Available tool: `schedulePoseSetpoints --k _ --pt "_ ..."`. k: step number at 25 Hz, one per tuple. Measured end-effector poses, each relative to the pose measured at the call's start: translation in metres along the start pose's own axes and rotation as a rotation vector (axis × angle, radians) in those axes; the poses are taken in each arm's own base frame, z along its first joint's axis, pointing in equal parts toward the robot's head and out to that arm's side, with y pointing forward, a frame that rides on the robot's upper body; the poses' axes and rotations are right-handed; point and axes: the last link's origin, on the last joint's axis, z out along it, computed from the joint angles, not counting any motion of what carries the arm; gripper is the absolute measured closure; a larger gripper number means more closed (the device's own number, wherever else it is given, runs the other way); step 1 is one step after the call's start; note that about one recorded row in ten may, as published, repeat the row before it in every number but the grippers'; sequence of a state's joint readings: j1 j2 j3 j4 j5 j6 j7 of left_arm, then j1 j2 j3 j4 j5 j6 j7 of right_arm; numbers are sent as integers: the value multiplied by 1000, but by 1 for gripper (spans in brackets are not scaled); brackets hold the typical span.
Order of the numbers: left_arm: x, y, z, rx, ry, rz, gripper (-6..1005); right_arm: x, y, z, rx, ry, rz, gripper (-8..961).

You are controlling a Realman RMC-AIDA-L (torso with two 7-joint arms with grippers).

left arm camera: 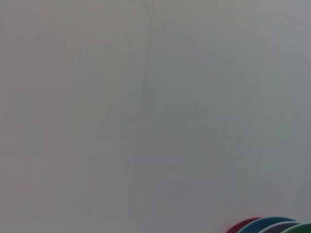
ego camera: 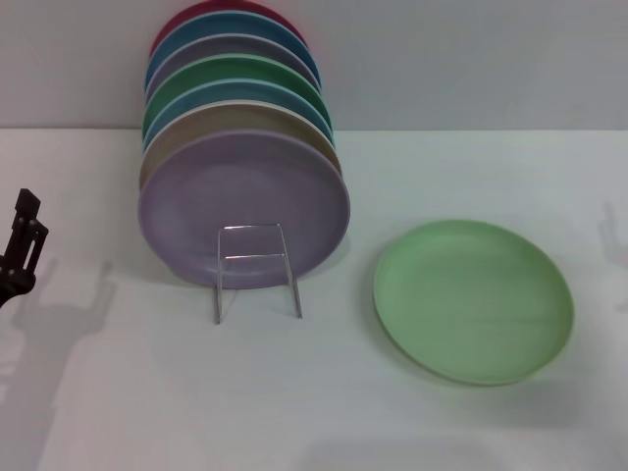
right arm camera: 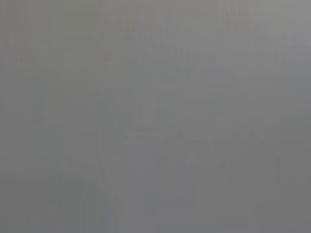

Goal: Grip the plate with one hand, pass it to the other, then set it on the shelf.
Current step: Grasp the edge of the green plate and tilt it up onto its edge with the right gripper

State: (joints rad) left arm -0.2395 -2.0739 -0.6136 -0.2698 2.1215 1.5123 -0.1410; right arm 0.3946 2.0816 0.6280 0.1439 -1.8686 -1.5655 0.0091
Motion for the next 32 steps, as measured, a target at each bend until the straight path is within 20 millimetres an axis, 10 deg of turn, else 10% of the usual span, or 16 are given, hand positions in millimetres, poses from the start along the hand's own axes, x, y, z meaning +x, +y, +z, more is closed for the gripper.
schedulePoseSetpoints --k 15,32 --pt "0 -3 -5 6 -3 9 301 -4 9 1 23 -24 -453 385" --pt "0 0 -6 -6 -6 6 300 15 61 46 -66 378 19 386"
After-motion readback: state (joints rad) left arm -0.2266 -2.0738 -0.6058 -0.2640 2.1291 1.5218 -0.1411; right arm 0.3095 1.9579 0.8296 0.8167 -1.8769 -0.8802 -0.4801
